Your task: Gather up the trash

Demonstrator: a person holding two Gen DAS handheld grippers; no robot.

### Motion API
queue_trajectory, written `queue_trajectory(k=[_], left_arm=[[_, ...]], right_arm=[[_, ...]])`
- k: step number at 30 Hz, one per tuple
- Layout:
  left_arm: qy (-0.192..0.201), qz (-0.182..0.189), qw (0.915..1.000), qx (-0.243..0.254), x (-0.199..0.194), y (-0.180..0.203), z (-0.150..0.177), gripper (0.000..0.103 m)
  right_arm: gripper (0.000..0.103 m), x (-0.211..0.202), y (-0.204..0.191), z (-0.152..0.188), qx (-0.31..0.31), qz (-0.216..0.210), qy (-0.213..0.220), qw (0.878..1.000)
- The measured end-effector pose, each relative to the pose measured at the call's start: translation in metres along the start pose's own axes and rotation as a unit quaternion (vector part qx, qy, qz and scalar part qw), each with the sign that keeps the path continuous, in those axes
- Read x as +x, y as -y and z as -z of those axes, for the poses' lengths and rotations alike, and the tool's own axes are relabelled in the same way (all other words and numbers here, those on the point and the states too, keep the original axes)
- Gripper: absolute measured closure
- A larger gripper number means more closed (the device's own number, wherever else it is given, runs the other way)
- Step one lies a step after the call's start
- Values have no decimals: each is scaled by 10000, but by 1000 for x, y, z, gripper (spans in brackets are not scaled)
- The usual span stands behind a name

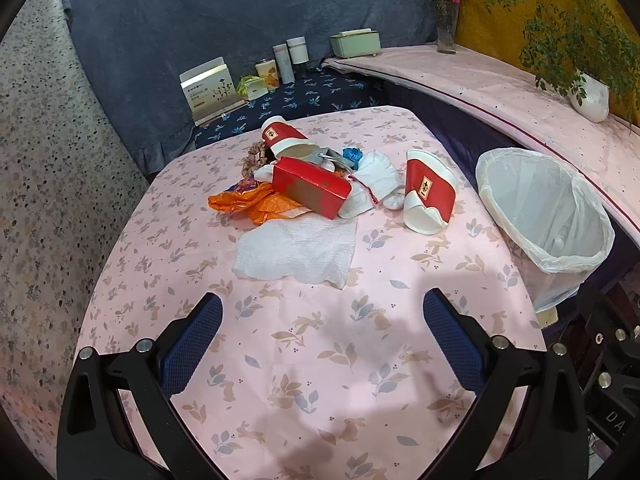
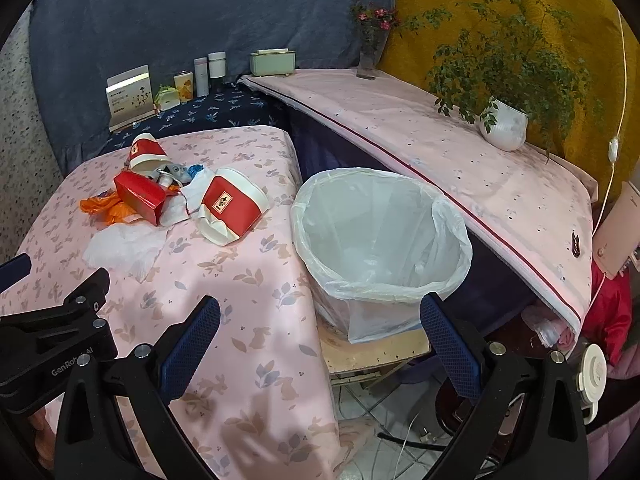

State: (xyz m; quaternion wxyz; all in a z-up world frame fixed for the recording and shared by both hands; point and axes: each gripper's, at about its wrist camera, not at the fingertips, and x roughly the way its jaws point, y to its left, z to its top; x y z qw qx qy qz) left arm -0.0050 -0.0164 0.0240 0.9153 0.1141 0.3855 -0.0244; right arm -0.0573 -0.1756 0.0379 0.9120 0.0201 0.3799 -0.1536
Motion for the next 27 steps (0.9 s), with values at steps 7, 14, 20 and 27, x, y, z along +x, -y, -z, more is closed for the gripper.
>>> queue_trajectory(k=[7, 14, 20, 27], left_arm=[[-93, 97, 9999, -78, 0, -3, -4, 7], [-67, 116, 9999, -91, -4, -4, -6, 7], [-66, 146, 9998, -81, -6, -4, -6, 7], [-20, 161, 9998, -116, -8, -8, -9, 7]], right_arm=[[7, -2, -1, -3, 9, 6, -13, 10000], [7, -4, -3, -4, -42, 50, -19, 10000], [7, -8, -2, -5, 13, 84, -14, 10000], [7, -13, -5, -7, 5, 116, 6, 9999]])
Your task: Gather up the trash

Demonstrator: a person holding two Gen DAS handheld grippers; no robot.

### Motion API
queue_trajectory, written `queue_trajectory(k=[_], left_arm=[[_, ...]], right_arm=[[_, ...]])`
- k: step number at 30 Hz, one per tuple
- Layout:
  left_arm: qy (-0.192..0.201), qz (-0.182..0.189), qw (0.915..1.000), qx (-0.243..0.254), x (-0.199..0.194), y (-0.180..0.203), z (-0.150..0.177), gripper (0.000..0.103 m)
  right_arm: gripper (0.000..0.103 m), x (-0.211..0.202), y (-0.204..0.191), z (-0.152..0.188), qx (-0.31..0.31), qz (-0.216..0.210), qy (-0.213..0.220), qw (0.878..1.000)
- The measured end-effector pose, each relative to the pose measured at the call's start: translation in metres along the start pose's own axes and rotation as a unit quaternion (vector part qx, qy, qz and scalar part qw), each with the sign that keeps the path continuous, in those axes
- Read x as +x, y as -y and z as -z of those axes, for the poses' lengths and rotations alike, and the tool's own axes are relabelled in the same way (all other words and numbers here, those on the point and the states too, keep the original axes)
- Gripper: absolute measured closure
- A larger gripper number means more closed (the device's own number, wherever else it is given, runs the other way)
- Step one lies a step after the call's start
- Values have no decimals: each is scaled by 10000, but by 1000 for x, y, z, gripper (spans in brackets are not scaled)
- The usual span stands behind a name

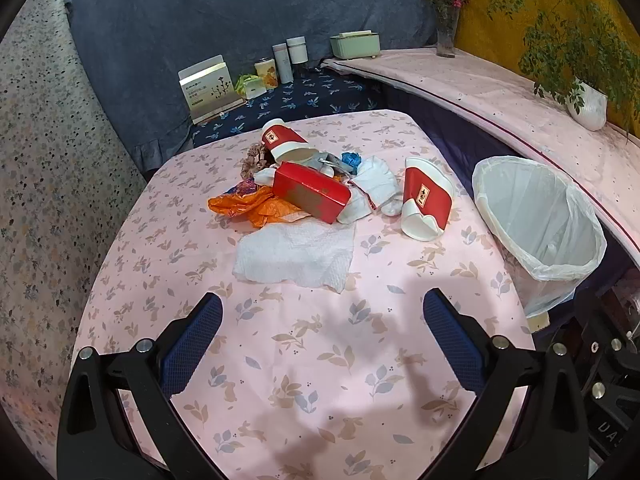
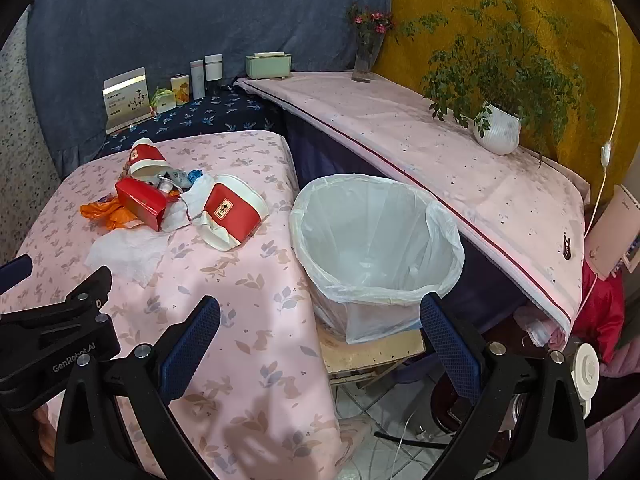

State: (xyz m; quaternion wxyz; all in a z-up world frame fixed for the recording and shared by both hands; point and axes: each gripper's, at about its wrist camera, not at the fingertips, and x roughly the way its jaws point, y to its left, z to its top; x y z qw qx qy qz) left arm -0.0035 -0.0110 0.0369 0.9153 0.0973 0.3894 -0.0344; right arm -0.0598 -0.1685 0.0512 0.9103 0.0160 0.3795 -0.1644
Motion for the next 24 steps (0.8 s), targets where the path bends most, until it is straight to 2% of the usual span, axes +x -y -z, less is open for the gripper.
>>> queue_trajectory(k=[24], left_arm=[[38, 113, 9999, 59, -5, 3, -3, 7]], right_arm=[[7, -8, 2, -1, 71, 131, 2, 9999]])
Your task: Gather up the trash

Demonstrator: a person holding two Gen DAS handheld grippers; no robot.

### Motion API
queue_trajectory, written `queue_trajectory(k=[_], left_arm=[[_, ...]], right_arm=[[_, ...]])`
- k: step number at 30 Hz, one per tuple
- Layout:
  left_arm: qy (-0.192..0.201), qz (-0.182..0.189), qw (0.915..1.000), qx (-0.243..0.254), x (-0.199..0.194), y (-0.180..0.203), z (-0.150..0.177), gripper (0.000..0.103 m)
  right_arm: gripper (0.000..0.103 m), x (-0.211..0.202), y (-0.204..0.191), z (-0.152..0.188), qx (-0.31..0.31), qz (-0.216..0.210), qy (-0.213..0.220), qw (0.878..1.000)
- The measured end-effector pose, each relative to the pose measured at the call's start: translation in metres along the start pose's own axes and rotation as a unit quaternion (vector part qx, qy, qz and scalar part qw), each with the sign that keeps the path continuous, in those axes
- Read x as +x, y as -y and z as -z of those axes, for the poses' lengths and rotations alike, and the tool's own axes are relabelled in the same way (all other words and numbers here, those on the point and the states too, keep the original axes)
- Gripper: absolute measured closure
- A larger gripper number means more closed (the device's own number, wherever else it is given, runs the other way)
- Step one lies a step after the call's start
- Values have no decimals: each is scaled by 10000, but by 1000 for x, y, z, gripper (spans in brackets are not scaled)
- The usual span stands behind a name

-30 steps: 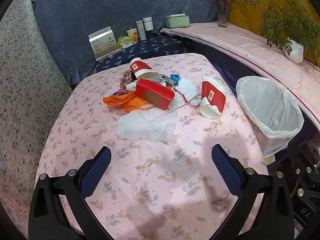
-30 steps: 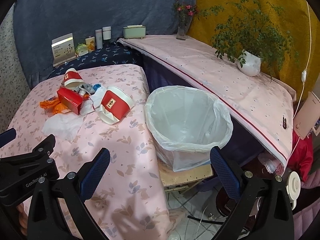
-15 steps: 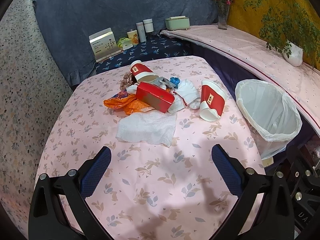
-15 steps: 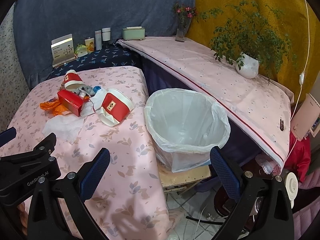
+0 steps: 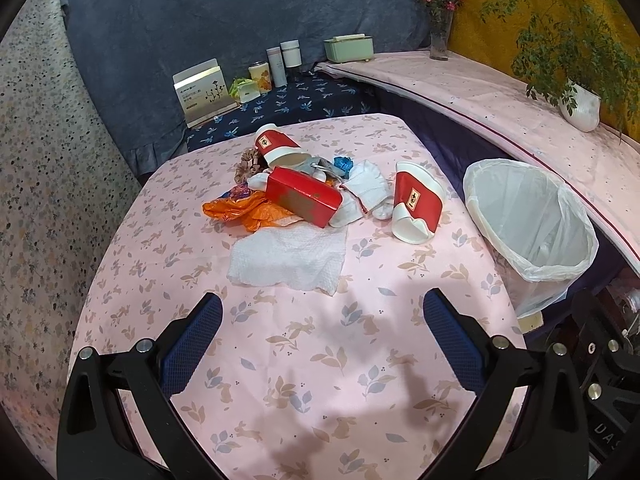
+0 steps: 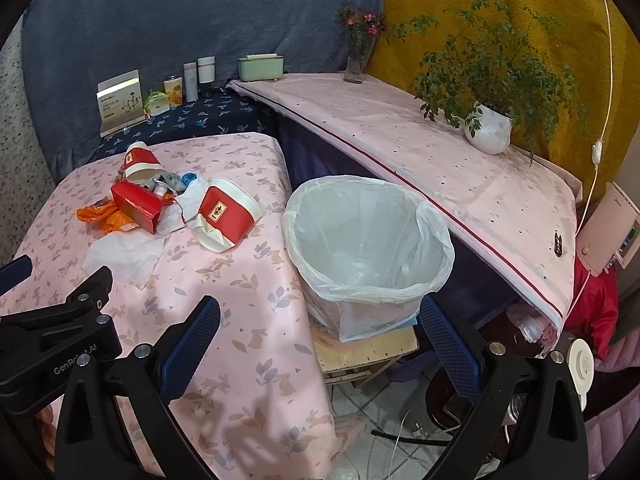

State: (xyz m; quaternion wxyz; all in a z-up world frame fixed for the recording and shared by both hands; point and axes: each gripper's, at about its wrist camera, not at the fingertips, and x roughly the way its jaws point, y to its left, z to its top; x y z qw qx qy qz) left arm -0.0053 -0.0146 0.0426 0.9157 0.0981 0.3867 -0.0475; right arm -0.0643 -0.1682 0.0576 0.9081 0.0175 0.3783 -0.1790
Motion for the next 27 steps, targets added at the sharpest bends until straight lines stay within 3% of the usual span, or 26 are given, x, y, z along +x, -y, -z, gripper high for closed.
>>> queue_trajectory(k=[27], left_arm=[[4, 181, 9998, 66, 3, 2, -5, 7]], right_arm=[[7, 1, -2, -4, 70, 104, -25, 9999]])
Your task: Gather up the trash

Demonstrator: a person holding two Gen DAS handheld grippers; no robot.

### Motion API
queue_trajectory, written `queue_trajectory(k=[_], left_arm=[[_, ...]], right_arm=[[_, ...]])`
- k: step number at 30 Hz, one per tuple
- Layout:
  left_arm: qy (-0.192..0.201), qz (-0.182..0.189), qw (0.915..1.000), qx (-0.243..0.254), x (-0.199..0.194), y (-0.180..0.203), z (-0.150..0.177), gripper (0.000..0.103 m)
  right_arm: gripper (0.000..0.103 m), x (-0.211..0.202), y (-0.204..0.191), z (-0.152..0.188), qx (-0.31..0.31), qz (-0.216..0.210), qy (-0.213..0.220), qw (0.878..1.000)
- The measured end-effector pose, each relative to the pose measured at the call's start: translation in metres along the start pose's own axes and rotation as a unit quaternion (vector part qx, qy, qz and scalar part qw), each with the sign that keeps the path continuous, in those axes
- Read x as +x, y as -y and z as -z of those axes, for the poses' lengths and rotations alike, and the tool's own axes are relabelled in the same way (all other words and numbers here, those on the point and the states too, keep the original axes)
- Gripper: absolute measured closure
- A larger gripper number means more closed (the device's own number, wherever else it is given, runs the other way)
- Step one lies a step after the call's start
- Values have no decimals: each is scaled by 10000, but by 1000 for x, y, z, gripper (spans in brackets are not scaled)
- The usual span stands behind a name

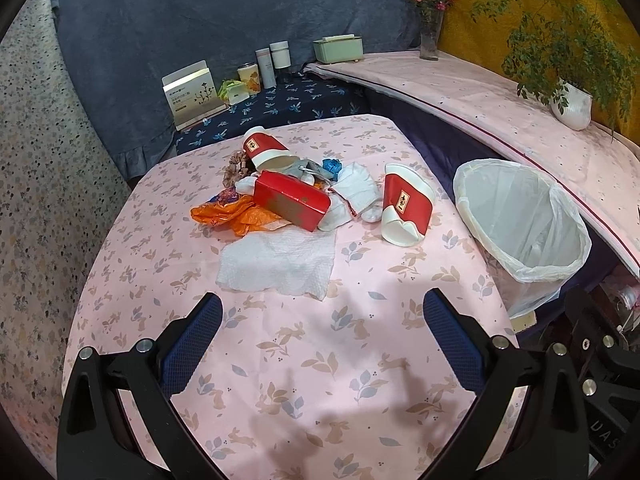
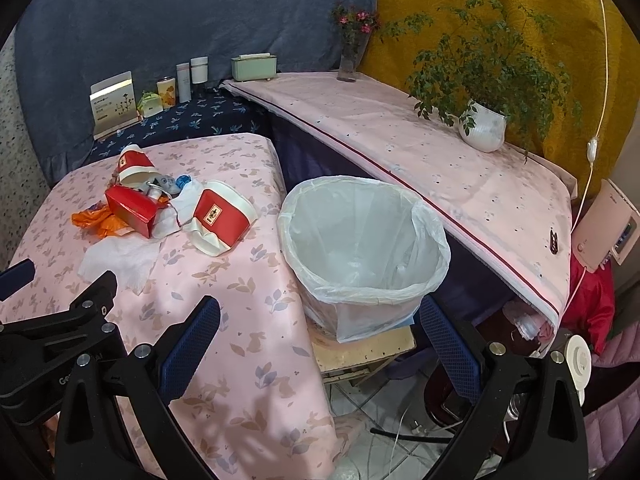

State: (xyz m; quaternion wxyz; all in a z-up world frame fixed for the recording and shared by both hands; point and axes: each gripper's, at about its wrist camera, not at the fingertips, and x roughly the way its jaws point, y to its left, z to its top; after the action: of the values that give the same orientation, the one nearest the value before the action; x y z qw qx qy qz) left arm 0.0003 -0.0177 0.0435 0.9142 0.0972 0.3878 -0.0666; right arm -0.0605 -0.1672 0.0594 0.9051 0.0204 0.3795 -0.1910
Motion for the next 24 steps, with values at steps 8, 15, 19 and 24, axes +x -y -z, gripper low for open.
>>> queue_trajectory(k=[8, 15, 19, 24], left_arm=[[-49, 7, 10000, -15, 4, -2, -2, 7], [-166, -5, 9998, -93, 20, -12, -3, 7], [-240, 47, 9995, -178, 33, -23, -3, 7], [-366, 2, 9986, -378, 58, -47, -2, 7]], right_arm=[[7, 2, -2, -1, 23, -29, 8, 10000], [7, 15, -4, -7, 175, -138, -49, 9997], [7, 27, -9, -10, 271, -68, -92, 9996], [7, 51, -24, -19, 203, -84, -246, 9995]])
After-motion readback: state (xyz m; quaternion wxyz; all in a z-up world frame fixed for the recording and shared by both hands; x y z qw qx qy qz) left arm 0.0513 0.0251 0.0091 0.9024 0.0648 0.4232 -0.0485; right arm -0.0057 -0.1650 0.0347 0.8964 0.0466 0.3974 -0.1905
